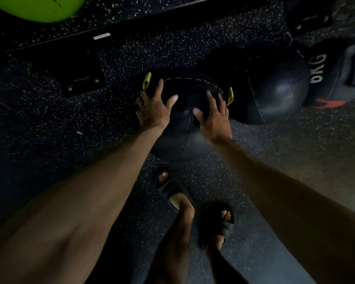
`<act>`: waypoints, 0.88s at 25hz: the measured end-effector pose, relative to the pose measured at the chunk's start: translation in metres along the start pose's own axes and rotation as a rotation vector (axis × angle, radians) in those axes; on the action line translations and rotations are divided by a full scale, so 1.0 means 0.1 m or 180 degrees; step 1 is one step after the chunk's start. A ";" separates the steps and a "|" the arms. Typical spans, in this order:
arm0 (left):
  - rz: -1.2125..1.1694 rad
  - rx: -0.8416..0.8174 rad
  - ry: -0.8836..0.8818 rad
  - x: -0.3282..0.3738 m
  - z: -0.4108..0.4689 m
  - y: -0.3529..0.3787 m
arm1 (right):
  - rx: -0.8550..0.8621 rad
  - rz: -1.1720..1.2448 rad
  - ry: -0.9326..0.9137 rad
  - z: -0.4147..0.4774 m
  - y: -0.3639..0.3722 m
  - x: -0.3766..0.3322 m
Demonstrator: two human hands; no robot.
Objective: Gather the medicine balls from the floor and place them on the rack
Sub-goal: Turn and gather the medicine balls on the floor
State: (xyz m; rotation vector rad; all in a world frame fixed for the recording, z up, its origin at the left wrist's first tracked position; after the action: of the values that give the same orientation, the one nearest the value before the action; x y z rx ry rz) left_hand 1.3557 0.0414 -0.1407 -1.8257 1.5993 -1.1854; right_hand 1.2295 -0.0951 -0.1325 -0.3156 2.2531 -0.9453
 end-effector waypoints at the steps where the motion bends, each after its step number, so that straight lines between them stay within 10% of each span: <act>1: 0.0012 -0.0069 0.0024 -0.02 -0.06 0.00 | -0.0070 -0.0024 0.0029 -0.07 -0.02 0.03; 22: -0.0054 -0.0484 0.0154 -0.30 -2.18 -0.82 | -0.1080 -0.0792 -0.0293 -1.85 -0.90 -0.51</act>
State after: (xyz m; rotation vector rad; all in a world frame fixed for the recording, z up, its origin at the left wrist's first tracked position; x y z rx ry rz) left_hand 1.2254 0.1345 0.0311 -1.9207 1.7472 -1.1512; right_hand 1.1431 -0.0358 0.0516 -0.7886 2.3194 -0.6474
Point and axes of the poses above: each hand's wrist, its own z-axis towards the middle knuckle, its own y-axis out of the palm, x = y × z, the point moved 1 cm from there along z, towards the middle knuckle, and after that the axes turned 2 degrees about x, right-handed, at the moved point
